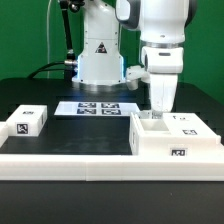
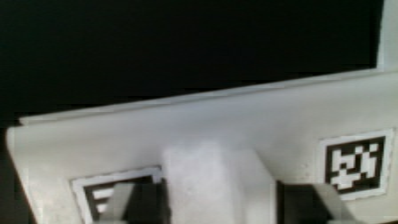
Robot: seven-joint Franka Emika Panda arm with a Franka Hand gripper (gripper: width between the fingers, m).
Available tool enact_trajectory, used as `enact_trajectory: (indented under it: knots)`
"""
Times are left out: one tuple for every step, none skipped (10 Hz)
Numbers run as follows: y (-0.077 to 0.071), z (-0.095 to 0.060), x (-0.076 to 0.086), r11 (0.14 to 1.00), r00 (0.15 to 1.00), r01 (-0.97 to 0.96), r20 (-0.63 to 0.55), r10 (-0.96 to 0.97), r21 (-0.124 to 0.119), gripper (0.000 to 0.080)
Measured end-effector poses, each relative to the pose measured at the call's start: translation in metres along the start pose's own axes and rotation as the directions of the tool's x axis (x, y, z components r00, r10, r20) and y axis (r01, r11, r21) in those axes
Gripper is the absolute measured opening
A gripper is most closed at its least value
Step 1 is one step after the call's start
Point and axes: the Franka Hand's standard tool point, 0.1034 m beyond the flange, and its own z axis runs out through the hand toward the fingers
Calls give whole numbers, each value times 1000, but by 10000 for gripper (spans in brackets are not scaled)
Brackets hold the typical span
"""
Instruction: Assemble cabinet
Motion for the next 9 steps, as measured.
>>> enact_trajectory:
  knots:
    - [0,1,0,1000,1000,0,0,0,1,197]
    - [2,-1,0,1000,1000,0,-2,0,-6,72]
    - [2,-2,1,1000,1000,-1,-3,1,-8,72]
    - [2,-2,1,1000,1000,-1,-3,1,-9,72]
    - [2,-2,1,1000,1000,-1,-3,1,-9,72]
    - [2,-2,1,1000,1000,-1,-3,1,-9,72]
    - [2,-2,1,1000,1000,-1,-3,1,-9,72]
    - [2,-5,0,1000,1000,-3,3,4,-6,72]
    - [1,-16,-4,1000,1000,-8,24,8,4,72]
